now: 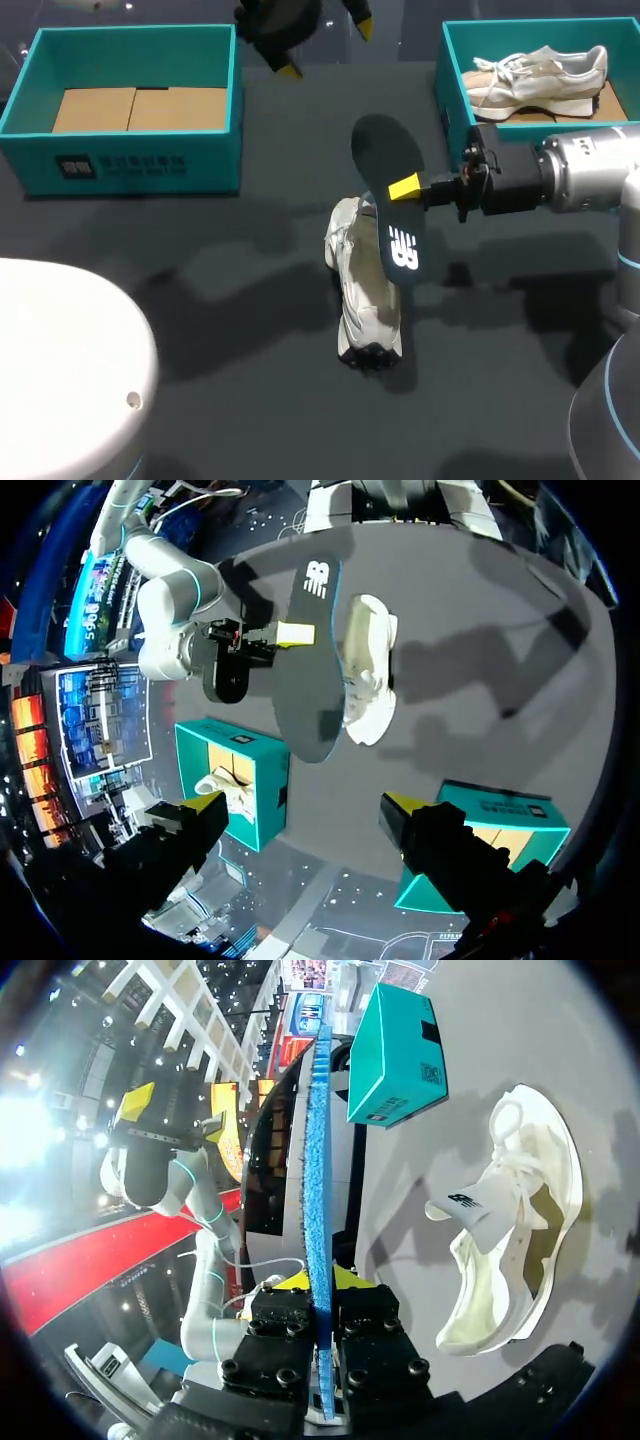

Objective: Take the shoe out of the shoebox, open the shoe tongue, remove and reinsert the insole, then place the shoe into the shoebox

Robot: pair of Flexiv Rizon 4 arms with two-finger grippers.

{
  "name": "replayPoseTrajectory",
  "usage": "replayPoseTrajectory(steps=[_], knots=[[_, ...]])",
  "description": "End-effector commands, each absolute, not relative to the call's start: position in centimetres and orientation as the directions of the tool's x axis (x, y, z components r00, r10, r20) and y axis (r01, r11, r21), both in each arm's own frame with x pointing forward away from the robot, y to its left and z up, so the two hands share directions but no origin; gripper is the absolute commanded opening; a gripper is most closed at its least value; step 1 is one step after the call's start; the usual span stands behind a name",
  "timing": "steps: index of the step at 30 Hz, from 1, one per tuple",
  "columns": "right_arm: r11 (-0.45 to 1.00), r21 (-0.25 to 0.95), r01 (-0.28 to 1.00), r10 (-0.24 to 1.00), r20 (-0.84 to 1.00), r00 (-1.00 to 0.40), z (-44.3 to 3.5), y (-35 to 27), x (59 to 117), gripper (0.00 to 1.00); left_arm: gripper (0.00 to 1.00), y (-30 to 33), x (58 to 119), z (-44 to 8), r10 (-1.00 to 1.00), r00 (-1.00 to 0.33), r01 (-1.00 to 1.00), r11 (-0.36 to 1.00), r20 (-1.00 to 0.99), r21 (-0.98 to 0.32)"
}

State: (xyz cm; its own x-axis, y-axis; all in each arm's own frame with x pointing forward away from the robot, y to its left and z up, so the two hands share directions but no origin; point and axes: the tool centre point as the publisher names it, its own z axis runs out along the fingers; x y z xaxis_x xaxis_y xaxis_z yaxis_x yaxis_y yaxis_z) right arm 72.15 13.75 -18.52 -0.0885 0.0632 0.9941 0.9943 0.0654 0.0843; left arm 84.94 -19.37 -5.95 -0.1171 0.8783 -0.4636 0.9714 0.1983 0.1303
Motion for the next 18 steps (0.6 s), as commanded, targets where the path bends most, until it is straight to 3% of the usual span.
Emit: replayPoseTrajectory(steps=[1,18], knots=[[0.064,0.084,0.994,0.065,0.994,-0.088,-18.6,13.9,72.1,0.0,1.0,-21.0,85.9,-5.9,0.966,-0.157,0.977,0.182,-0.204,0.107],[0.064,0.084,0.994,0.065,0.994,-0.088,-18.6,13.9,72.1,0.0,1.0,-23.9,85.0,-6.1,0.98,-0.109,0.981,0.133,-0.165,0.143]])
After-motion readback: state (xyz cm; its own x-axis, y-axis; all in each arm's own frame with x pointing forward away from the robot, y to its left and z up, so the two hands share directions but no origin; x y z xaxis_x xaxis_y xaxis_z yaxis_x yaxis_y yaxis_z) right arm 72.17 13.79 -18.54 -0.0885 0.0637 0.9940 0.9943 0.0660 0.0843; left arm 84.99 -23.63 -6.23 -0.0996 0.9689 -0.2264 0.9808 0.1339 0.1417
